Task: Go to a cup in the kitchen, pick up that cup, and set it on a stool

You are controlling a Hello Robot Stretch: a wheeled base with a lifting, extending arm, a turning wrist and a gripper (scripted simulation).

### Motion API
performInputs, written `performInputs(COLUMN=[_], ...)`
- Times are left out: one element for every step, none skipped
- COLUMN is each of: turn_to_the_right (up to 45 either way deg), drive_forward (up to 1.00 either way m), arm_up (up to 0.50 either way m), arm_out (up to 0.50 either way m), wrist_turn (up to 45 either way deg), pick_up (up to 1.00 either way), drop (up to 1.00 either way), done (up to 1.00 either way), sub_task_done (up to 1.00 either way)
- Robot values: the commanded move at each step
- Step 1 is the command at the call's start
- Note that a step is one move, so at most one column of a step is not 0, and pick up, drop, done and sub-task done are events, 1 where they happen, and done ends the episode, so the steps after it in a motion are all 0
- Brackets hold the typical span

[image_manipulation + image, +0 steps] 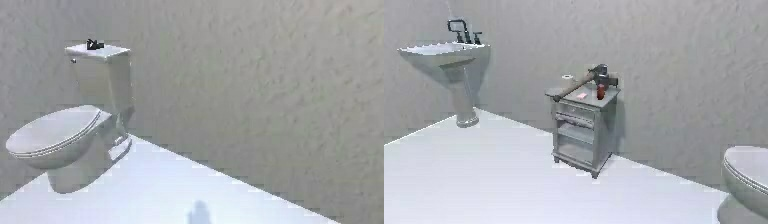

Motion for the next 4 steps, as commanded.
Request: performInputs(turn_to_the_right=[-45.0, -45.0, -6.0, -3.0], drive_forward=[0.00, 0.00, 0.00, 0.00], arm_up=[0.00, 0.00, 0.00, 0.00], arm_out=[0.00, 0.00, 0.00, 0.00], wrist_turn=[0.0, 0.0, 0.0, 0.0], pick_up=[0.00, 0.00, 0.00, 0.00], drop=[0.00, 0.00, 0.00, 0.00], done=[0.00, 0.00, 0.00, 0.00], sub_task_done=[0.00, 0.00, 0.00, 0.00])
